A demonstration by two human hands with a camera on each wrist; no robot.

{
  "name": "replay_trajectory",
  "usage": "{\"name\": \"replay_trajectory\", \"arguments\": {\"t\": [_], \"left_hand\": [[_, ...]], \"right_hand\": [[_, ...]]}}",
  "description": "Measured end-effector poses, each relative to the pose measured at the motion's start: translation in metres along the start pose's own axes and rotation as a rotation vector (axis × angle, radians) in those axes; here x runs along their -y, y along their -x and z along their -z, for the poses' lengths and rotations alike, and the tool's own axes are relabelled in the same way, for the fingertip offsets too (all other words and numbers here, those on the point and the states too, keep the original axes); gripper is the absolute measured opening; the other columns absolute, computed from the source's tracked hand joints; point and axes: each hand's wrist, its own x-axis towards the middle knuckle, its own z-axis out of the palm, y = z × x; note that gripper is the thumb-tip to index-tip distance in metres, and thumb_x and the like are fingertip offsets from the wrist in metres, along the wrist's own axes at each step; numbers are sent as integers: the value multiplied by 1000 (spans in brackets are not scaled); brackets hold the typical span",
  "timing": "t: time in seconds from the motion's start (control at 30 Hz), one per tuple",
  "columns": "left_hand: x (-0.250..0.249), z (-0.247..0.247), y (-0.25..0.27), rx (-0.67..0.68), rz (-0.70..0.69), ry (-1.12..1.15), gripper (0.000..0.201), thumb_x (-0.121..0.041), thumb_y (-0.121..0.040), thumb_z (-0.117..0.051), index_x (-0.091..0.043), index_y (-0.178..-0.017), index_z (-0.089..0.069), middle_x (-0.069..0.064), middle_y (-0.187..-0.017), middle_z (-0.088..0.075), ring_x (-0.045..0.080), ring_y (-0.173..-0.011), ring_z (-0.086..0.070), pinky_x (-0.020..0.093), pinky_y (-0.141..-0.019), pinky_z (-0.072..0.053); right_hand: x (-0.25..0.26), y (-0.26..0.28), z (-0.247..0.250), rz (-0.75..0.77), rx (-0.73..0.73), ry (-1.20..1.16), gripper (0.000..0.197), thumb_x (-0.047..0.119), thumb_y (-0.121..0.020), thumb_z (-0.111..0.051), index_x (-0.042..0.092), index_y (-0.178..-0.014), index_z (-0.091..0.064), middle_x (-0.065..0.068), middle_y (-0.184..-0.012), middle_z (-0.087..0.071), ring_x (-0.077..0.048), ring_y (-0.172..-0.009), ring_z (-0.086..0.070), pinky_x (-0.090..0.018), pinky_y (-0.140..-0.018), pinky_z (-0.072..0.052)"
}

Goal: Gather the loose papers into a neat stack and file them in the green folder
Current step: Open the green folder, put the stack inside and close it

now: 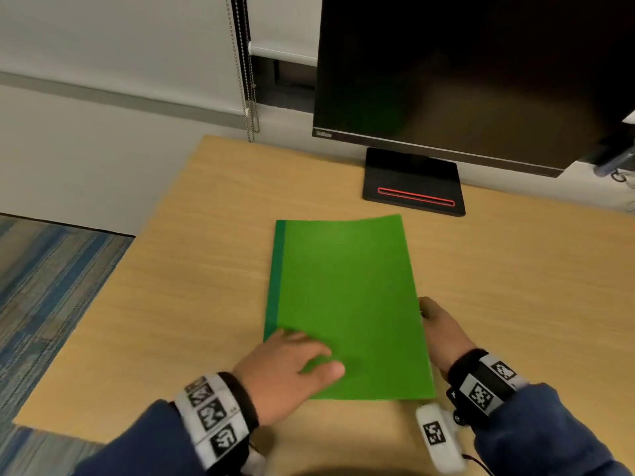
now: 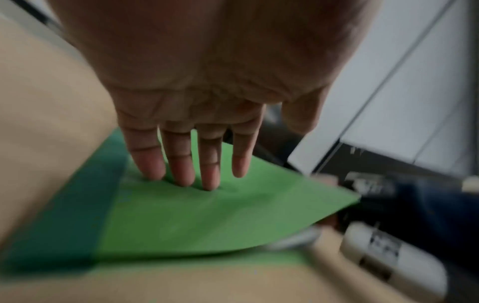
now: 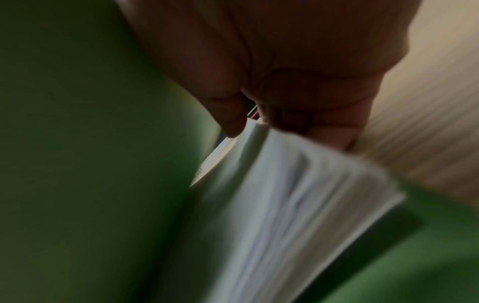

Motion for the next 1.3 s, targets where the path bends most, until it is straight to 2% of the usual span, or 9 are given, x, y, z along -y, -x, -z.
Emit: {"name": "replay_trajectory", "arguments": {"t": [0.1,0.27,0.47,0.6,0.8,0.93,1.13,1.2,1.3], "left_hand": [[3,-11,-7,-35,53,-140,90,-85,-72,-13,-34,-131,-58,-16,-130,-56,10,-124,-46,33,-113,-33],[45,3,-3,-483,375,237,29,-38,-91,-65,-23,-114,-56,-1,-112,-59,23,-104,-62,40,-93,-50],[44,4,-9,-455,496,700,32,-19,-94,-65,-16,-121,-47,2,-105,-63,20,-77,-64,29,-49,-49],[42,4,-7,-391,458,846,10,0,-97,-56,-10,-97,-58,5,-79,-64,3,-44,-58,13,-34,-38],[50,-6,1,-304,454,1133,20,11,-93,-51,-1,-96,-66,18,-94,-77,29,-81,-71,39,-73,-57],[54,-15,7,-296,403,1164,23,12,-92,-52,-4,-91,-69,19,-97,-76,30,-83,-71,42,-78,-56],[40,-43,1,-385,366,706,13,-9,-95,-62,-15,-104,-70,8,-94,-78,24,-82,-74,39,-72,-58],[36,-54,-2,-463,376,556,11,-21,-92,-68,-25,-102,-70,-1,-95,-76,19,-90,-71,40,-82,-56],[30,-62,0,-520,425,449,9,-31,-87,-72,-34,-95,-69,-10,-94,-75,12,-94,-69,36,-90,-53]], "right_hand": [[-11,16,15,6,-134,-92,28,34,-103,-47,12,-100,-64,-6,-84,-66,-28,-77,-61,-43,-70,-50],[-21,47,16,-67,2,-242,20,19,-103,-51,7,-106,-66,-12,-82,-61,-23,-74,-60,-38,-66,-54],[-22,50,8,-75,-20,-296,16,10,-101,-52,13,-107,-67,0,-80,-69,-6,-57,-67,-28,-53,-54],[-21,54,9,-94,-14,-333,15,9,-100,-54,12,-108,-67,-12,-90,-63,-19,-72,-62,-36,-63,-57],[-29,58,14,-90,8,-226,16,21,-101,-55,19,-111,-67,-7,-101,-74,-22,-81,-72,-33,-60,-58],[-33,60,11,-225,147,-286,18,24,-98,-61,13,-111,-66,-10,-94,-77,-23,-70,-73,-30,-49,-54],[-71,56,31,-276,110,-336,15,12,-97,-62,14,-110,-70,-14,-106,-78,-35,-91,-74,-39,-59,-60],[-86,58,56,-259,29,-332,13,11,-96,-62,13,-106,-70,-13,-103,-79,-38,-95,-74,-55,-78,-61],[-111,65,109,-252,-100,-307,10,10,-95,-63,7,-103,-69,-16,-97,-79,-38,-86,-75,-53,-74,-61]]}}
